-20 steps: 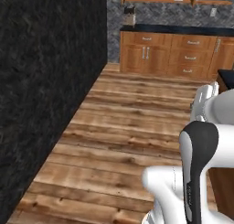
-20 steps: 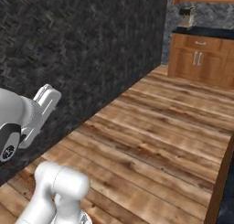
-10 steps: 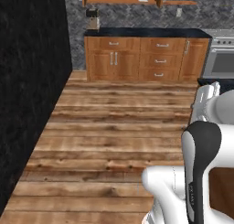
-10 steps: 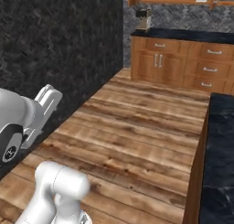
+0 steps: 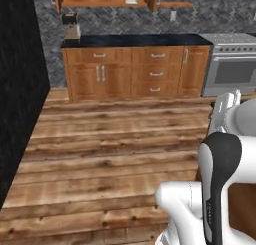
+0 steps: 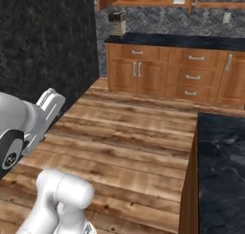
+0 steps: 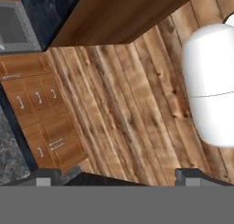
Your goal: Retrieve the tupperware and aluminum foil from the cabinet and place them on the dining counter near the plate with eggplant and carrot to prepare for storing leftovers.
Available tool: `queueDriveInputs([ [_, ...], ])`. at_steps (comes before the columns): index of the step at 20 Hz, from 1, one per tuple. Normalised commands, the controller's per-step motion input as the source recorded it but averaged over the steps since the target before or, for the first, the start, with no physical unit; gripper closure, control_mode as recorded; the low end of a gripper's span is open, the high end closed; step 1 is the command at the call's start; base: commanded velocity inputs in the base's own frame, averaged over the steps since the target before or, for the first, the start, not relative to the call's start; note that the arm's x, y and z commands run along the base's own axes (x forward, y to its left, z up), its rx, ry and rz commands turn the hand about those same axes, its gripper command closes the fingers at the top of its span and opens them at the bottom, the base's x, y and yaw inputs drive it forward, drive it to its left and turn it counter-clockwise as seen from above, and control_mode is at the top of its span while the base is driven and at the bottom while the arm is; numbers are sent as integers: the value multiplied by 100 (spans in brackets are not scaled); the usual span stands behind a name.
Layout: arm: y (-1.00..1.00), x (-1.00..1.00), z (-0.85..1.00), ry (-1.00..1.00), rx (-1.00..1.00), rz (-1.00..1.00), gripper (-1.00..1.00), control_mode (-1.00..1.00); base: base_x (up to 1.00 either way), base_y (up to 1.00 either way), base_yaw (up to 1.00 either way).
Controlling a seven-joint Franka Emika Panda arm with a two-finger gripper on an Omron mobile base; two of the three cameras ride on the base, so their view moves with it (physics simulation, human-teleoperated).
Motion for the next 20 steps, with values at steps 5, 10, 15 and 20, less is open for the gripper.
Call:
queueDriveInputs([
  [5,0,0,0,0,0,0,-100,100,100,0,-4],
  [10,0,0,0,0,0,0,-100,100,100,0,0],
  [15,0,0,0,0,0,0,-100,100,100,-2,-5],
  [20,0,0,0,0,0,0,-100,100,100,-2,-13],
])
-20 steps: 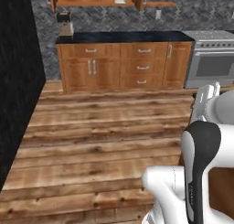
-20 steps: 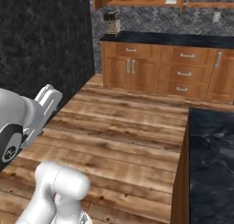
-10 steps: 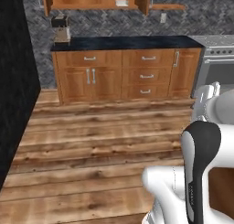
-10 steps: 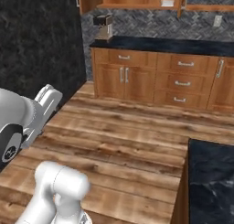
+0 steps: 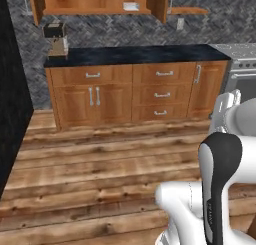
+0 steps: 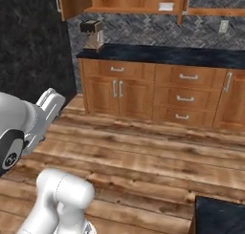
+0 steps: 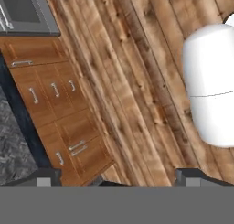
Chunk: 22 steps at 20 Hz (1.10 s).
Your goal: Retrieve the tupperware and aluminum foil from the cabinet and place them on the dining counter near the plate with eggplant and carrot to prepare for storing leftovers.
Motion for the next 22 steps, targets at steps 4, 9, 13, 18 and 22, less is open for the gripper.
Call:
queueDriveInputs([
  [4,0,0,0,0,0,0,-100,100,100,0,-17],
  [9,0,0,0,0,0,0,-100,100,100,0,-12],
  [13,0,0,0,0,0,0,-100,100,100,0,-6],
  [18,0,0,0,0,0,0,-100,100,100,0,-3],
  [22,0,0,0,0,0,0,-100,100,100,0,-4],
])
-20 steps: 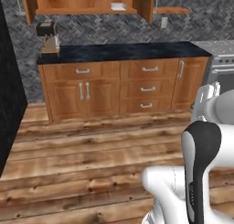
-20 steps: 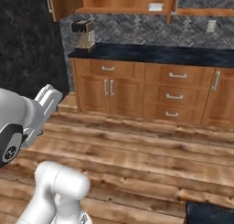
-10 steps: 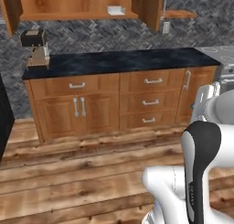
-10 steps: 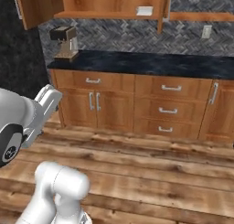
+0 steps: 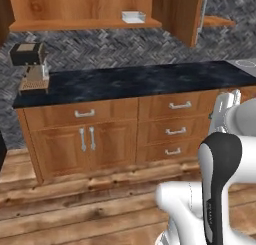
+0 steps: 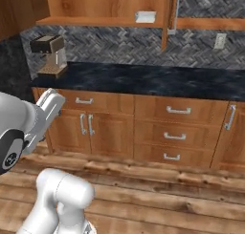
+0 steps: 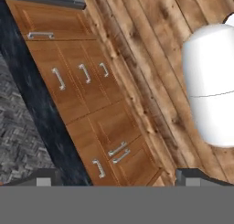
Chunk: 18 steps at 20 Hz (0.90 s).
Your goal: Retrieve the tupperware and aluminum foil from the cabinet and place them on the dining counter near the plate with eggplant and carrot to prepare for storing leftovers.
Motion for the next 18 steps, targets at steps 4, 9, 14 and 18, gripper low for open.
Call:
queueDriveInputs([
  [4,0,0,0,0,0,0,-100,100,100,0,-4],
  [9,0,0,0,0,0,0,-100,100,100,0,0],
  [14,0,0,0,0,0,0,-100,100,100,-2,0],
  [18,0,0,0,0,0,0,-100,100,100,-10,0],
])
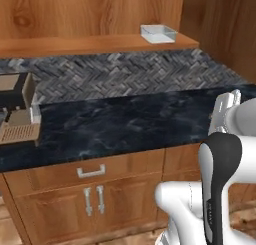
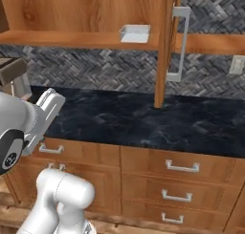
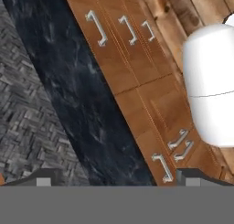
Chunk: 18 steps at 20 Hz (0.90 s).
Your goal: Retrieve the tupperware and aluminum foil from the cabinet and place them on the dining counter near the plate with eggplant and carrot to prepare for storing leftovers.
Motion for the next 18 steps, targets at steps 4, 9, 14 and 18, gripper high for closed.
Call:
queueDriveInputs([
  [4,0,0,0,0,0,0,-100,100,100,-27,0],
  [9,0,0,0,0,0,0,-100,100,100,-34,0],
  [14,-12,10,19,0,0,5,-100,-100,31,-16,1],
  [18,0,0,46,0,-12,17,-100,-100,0,0,0],
])
